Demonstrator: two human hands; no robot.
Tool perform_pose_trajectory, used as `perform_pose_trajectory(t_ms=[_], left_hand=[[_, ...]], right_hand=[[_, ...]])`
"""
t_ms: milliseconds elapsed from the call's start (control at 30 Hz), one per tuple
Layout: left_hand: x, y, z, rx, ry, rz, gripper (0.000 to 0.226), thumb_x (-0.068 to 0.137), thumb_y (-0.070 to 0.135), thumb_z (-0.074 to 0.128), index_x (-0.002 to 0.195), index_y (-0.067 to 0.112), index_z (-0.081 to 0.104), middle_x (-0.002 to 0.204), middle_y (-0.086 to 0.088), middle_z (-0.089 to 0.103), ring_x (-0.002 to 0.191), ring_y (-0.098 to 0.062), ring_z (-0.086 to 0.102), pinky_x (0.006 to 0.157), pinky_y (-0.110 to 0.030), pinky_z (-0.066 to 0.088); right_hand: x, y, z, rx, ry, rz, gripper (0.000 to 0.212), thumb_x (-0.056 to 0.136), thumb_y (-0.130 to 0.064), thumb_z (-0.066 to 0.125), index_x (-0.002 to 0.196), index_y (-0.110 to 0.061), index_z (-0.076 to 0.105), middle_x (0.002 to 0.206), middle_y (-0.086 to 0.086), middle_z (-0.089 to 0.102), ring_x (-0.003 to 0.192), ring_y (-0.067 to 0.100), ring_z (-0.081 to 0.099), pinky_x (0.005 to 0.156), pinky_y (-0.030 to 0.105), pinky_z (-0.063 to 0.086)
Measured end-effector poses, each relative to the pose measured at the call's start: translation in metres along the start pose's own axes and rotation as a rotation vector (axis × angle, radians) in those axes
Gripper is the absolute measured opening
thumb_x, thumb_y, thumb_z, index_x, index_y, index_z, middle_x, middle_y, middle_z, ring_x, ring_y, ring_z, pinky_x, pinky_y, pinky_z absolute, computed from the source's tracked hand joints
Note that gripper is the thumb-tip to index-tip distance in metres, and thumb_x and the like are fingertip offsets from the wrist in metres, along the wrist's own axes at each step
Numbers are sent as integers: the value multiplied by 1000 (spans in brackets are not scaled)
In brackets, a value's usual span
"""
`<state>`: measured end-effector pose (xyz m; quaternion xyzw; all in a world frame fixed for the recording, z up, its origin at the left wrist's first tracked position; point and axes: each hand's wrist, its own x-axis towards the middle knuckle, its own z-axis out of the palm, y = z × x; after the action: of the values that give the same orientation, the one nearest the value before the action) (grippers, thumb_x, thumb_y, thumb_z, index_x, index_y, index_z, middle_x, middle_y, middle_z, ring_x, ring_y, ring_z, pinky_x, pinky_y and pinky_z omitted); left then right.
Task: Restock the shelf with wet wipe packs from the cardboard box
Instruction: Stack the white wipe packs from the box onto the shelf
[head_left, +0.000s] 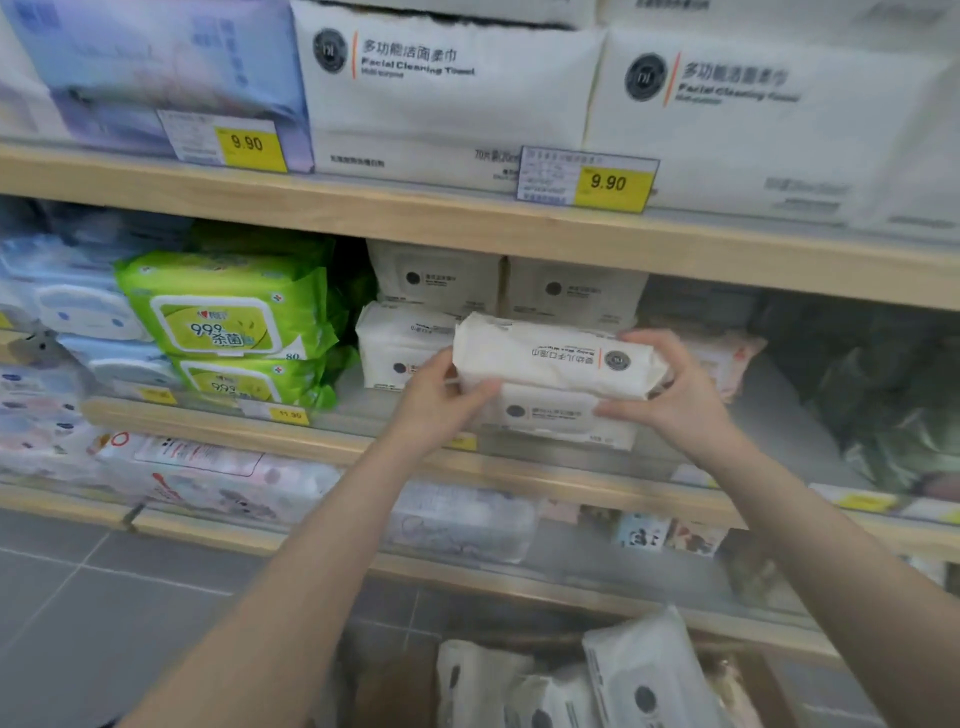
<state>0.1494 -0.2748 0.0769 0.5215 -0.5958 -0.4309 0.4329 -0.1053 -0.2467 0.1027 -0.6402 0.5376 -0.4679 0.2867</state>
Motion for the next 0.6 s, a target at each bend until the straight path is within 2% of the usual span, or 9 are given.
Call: perform_pose_trajectory(t_ms=[67,133,200,267,333,400,467,533,600], left_hand=[[18,-4,18,-11,-11,3,36,82,19,71,115,19,58,110,-3,65,105,-23,62,92,-49,51],[34,-14,32,-13,-18,-21,34,82,17,71,114,17,59,106,-4,66,104,-25,63,92,-49,51],[45,-29,43,30,-28,-46,31,82,20,71,111,18,60,103,-3,66,102,-25,63,91,-48,52],[54,-43,53,98,-43,-68,33,81,23,71,111,15,60,100,-4,66,98,-26,64,88,-48,53],[59,-50,61,152,-42,-81,37,77,33,70,107,15,59,97,-7,66,93,-30,64,85,-50,53],[63,-49,64,193,-47,-86,46,74,43,65,107,13,57,102,-11,66,94,-31,63,87,-50,50],[67,-47,63,231,-96,-110,49,78,42,65,116,12,55,112,-9,64,102,-27,60,94,-45,48],[68,-44,57,282,-132,-88,47,79,36,67,119,14,56,112,-4,63,104,-23,60,94,-39,48],[69,-40,46,379,-7,48,43,77,25,67,117,11,56,112,-8,61,103,-27,60,88,-38,49]], right_hand=[[12,14,-6,-52,2,-8,67,58,-5,88,113,-24,55,111,-23,56,88,14,56,76,28,50],[24,32,-9,-100,-2,-17,68,59,-5,88,116,-19,55,108,-22,54,90,13,53,70,14,46],[31,49,-10,-163,-8,-10,69,58,-7,88,118,-17,56,105,-19,52,92,10,50,72,9,41],[34,67,-9,-204,-33,11,68,60,-6,87,121,-12,56,101,-22,45,87,-12,48,76,7,37],[35,84,-8,-225,-46,39,64,64,-5,85,121,-9,56,97,-24,38,80,-24,44,73,5,38],[36,90,-8,-253,-55,48,64,66,-13,85,123,-15,56,103,-23,38,91,-18,43,77,15,42],[41,94,-12,-393,-77,52,68,65,-31,85,126,-23,55,124,-11,44,119,3,40,94,25,40],[44,89,-12,-679,-82,13,75,60,-50,79,127,-30,54,143,2,38,136,25,27,110,43,23],[41,75,-2,-888,-86,-73,77,62,-49,78,132,-33,49,150,3,30,141,27,20,111,57,11]])
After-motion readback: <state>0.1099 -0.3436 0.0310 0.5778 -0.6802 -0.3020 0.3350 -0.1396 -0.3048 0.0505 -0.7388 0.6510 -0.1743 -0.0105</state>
